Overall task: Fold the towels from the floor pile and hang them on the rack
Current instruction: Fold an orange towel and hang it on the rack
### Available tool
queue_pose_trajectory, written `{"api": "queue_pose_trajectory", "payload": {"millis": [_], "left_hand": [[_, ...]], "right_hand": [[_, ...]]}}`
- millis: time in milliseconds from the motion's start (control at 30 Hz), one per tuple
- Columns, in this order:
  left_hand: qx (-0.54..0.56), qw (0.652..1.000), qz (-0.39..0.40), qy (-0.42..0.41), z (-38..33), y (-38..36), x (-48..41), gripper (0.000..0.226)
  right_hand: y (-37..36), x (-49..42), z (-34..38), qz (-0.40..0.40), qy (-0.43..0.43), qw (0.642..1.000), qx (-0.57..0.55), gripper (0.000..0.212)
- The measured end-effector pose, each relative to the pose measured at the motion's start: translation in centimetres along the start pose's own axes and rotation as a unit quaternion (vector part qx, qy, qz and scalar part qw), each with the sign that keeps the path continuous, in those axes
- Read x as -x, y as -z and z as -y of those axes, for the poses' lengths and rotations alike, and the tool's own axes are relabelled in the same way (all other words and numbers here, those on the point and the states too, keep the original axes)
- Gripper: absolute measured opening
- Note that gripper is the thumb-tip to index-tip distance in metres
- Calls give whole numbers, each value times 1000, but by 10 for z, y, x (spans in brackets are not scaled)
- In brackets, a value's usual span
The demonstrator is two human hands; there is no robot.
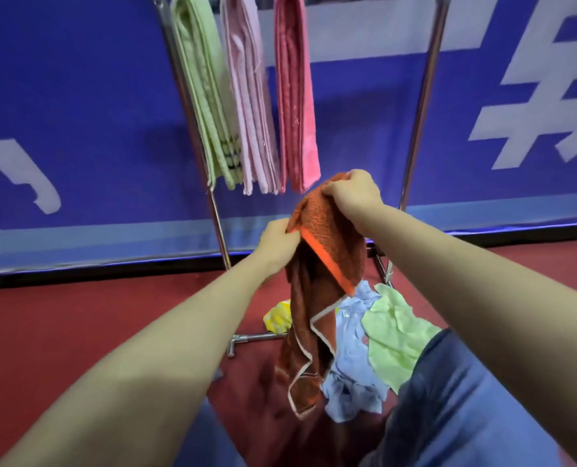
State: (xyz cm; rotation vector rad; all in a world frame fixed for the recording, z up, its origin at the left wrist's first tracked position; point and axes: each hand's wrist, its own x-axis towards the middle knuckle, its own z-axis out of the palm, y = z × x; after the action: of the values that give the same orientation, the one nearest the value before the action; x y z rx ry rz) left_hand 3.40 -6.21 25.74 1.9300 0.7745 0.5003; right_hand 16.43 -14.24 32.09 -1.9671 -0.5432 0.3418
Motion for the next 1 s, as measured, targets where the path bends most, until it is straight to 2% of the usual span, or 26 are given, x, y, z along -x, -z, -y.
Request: {"api": "queue_pose_trajectory", "payload": {"millis": [133, 300, 333, 433, 500, 600, 700, 767, 800, 900, 1000], "left_hand": [[18, 1000, -17, -11, -24, 16, -2, 53], [-111, 992, -61, -25, -52, 32, 3, 32], [-112, 991, -66, -19, -55, 32, 3, 31], [-129, 990, -61, 6, -63, 31, 6, 42], [-148, 987, -53, 12, -67, 31, 10, 43], [-195, 979, -56, 16, -63, 36, 11, 45], [-301, 952, -55, 14, -53, 47, 12, 53], [-353, 934, -45, 10, -46, 52, 14, 58], [-361, 931, -45, 2, -43, 54, 15, 53], [-334, 941, -55, -23, -40, 53, 15, 16], [-331, 943, -25, -33, -40, 48, 18, 5]], "right_hand": [[15, 21, 4, 5, 43, 993, 112, 35], [11, 44, -8, 11, 113, 982, 150, 38], [9, 49, -9, 41, 111, 984, 132, 32], [2, 67, -9, 207, 49, 977, -26, 12], [-3, 70, -10, 244, 28, 967, -60, 7], [-4, 64, -12, 166, 33, 985, -23, 16], [4, 55, -10, 68, 70, 995, 37, 19], [12, 54, -4, 43, 113, 991, 55, 24], [14, 54, 0, 40, 137, 988, 64, 26], [12, 51, 6, 33, 195, 973, 115, 20], [6, 55, 4, 66, 237, 951, 186, 32]]}}
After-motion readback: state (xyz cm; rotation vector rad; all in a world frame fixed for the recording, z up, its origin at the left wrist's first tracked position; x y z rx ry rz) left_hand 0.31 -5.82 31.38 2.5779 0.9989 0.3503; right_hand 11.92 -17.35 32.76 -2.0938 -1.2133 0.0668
